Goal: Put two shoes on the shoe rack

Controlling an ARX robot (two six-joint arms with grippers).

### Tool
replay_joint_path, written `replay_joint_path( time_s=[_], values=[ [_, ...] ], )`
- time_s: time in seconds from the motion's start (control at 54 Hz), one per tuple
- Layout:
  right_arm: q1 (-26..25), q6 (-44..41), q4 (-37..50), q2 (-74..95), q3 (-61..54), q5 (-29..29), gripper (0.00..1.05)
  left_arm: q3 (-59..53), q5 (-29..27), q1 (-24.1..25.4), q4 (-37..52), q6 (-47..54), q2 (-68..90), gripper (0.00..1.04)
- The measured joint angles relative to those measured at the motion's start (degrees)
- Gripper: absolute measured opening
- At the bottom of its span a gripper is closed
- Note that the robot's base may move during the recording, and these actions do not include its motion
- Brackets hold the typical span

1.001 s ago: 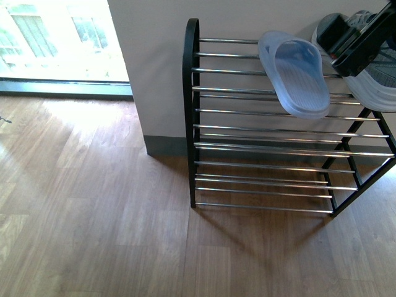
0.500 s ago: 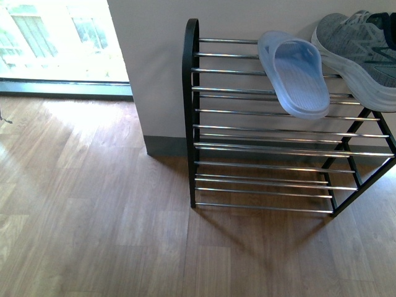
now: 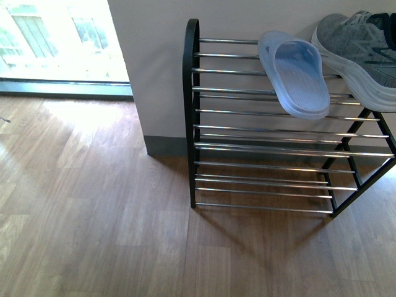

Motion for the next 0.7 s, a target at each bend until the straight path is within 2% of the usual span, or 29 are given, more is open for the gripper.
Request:
replay_joint_path(
  time_s=[0.352, 0.371, 0.408, 0.704],
  values=[
    [0.0, 1.0, -0.1, -7.1, -6.8, 0.0, 0.15, 0.0, 0.1, 0.0, 0.0, 0.0, 0.0, 0.02],
    [0.0, 1.0, -0.3, -8.0, -7.5, 0.0, 0.08, 0.0, 0.1, 0.0, 0.0, 0.0, 0.0, 0.02],
    [0.0, 1.0, -0.6, -8.7, -8.0, 0.0, 0.02, 0.0, 0.1, 0.0, 0.0, 0.0, 0.0, 0.02],
    [0.0, 1.2, -4.1, -15.5, -11.3, 0.0, 0.02, 0.0, 0.1, 0.0, 0.0, 0.0, 0.0, 0.02]
  ],
)
